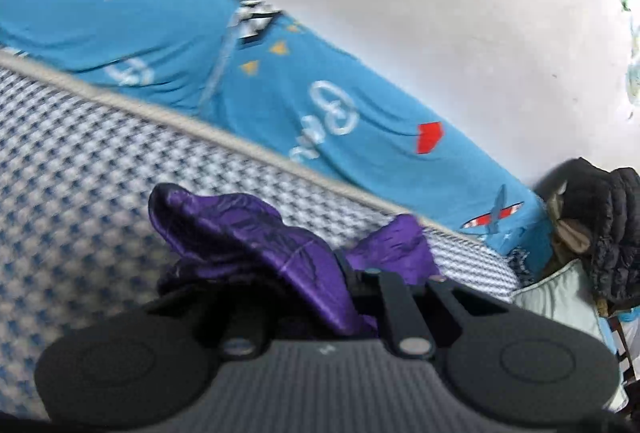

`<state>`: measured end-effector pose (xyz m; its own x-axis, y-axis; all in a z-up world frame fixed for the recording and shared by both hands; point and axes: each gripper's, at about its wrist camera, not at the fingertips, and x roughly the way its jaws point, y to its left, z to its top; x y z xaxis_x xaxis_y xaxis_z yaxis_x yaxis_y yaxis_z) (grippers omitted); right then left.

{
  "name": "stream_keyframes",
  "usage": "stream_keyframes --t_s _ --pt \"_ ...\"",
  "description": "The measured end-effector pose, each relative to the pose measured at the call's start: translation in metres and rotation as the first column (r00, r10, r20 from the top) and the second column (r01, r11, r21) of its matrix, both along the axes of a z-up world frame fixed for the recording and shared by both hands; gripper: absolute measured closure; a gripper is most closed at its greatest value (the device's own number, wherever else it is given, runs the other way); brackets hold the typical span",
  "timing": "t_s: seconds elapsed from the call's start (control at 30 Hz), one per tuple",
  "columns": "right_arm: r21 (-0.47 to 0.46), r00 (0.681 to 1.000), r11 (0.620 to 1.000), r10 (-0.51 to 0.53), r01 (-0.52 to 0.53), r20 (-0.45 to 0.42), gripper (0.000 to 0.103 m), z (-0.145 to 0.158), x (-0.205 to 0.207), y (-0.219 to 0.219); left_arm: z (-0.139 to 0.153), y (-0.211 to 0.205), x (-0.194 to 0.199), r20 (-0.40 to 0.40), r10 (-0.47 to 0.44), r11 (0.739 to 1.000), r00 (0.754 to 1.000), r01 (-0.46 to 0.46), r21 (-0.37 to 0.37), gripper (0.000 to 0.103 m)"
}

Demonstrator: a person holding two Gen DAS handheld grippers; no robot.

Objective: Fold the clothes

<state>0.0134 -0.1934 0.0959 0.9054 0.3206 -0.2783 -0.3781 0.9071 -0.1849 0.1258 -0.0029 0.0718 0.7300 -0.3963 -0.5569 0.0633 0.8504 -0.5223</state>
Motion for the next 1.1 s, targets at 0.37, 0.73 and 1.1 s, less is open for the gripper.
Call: stream_keyframes --t_s 0.37,0.73,1.1 --pt "0.125 0.981 0.973 -0.192 0.194 -0.024 0.092 0.010 0.037 -0.073 0.014 -0.109 0.054 0.035 -0.117 0.992 0.992 0.116 0.050 0.093" --pt "0.157 0.943 0.932 -0.308 0.325 -0.127 0.092 -0.007 0.075 -0.131 -0.013 -0.176 0.092 0.031 -0.196 0.975 0.980 0.191 0.113 0.092" --pt "0.196 0.895 0.889 -0.359 0.415 -0.267 0.092 -0.039 0.110 -0.177 -0.048 -0.211 0.122 -0.013 -0.272 0.956 0.962 0.271 0.115 0.081"
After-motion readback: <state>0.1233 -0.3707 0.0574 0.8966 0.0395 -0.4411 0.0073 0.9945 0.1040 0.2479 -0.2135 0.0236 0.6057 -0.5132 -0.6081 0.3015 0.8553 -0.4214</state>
